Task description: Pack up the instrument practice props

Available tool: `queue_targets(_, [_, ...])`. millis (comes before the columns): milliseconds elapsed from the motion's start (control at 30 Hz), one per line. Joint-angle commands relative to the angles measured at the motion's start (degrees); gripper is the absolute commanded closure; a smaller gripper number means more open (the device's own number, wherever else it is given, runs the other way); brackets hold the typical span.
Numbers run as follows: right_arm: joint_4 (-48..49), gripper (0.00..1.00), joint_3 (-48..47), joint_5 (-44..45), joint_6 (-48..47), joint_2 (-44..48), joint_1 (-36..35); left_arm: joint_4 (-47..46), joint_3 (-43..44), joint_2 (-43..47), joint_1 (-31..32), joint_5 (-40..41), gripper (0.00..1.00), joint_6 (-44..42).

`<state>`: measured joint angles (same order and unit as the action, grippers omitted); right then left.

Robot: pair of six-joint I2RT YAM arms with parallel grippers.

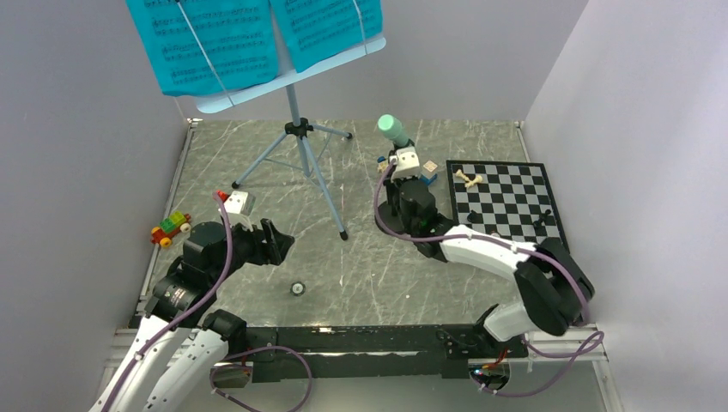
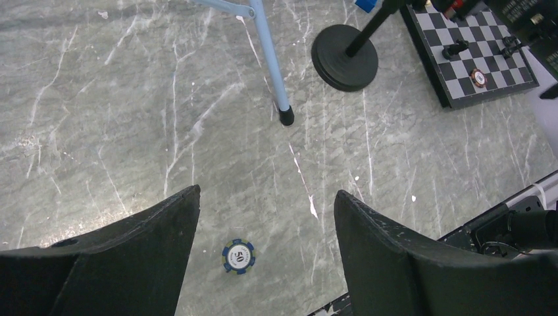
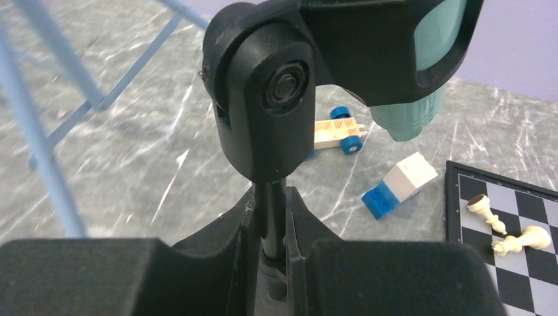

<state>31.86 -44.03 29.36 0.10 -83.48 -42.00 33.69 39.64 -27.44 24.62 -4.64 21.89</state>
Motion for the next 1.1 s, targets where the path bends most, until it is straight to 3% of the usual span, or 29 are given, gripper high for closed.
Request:
queue_targets(0, [-1.57, 1.0, 1.53, -4.85, -2.18, 10.92, -2.08, -1.41, 0.35, 1.47, 0.25, 1.01, 0.21, 0.15])
queue_targets(333, [-10.6, 1.0, 6.22, -13.68, 5.1, 25.67, -10.15, -8.0, -3.32, 6.51, 0.25, 2.3, 0.06, 0.03])
queue_targets(467, [-9.71, 1.0, 5.99, -12.84, 5.16, 24.18, -15.46, -11.78, -6.22, 8.78, 0.21, 1.28, 0.01, 0.28])
queue_targets(700, [-6.41, 1.0, 5.05, -10.76, 5.26, 19.61, -22.93, -10.74, -5.39, 8.89, 0.24, 1.77, 0.01, 0.06])
queue_targets(1067, [6.4, 1.0, 9.13, -7.73, 6.08, 16.02, -27.08, -9.82, -6.36, 10.95, 0.2, 4.47, 0.01, -0.11])
